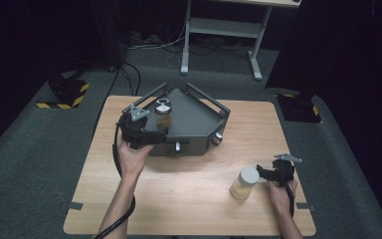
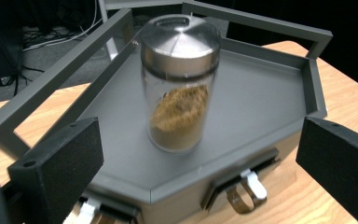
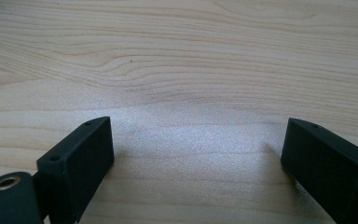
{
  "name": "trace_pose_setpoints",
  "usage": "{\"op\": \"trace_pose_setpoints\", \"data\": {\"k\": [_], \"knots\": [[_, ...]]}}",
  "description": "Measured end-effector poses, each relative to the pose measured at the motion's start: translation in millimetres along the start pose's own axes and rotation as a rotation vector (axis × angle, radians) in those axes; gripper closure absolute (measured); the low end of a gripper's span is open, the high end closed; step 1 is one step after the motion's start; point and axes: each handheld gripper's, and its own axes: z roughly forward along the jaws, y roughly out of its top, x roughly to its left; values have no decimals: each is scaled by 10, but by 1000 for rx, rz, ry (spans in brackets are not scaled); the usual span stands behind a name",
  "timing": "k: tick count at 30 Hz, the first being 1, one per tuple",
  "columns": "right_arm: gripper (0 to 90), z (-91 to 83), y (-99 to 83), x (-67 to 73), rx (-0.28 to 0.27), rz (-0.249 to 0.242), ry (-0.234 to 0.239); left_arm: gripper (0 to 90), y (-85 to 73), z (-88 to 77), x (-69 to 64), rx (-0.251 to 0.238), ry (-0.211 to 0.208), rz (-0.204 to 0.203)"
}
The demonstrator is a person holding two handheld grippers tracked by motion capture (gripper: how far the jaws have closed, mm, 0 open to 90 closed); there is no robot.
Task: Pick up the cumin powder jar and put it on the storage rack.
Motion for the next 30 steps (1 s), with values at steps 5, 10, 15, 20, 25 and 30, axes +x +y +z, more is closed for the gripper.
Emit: {"op": "trace_pose_setpoints", "data": {"k": [5, 10, 15, 20, 25, 30], "knots": [[87, 0, 0, 0, 0, 0, 0, 3, -183, -65, -25, 15, -3, 19], [87, 0, 0, 1, 0, 0, 0, 3, -325, -61, -39, 33, 2, 26], [87, 0, -1, 2, 0, -1, -1, 3, -571, -27, -53, 50, 2, 25], [88, 0, -2, 2, -2, -3, -1, 3, -792, 56, -53, 83, 0, 24], [89, 0, -2, 4, -1, -4, -2, 3, -991, 191, -81, 124, 14, 25], [89, 0, -2, 3, -2, -5, -1, 3, -1163, 344, -89, 168, 28, 21]]}}
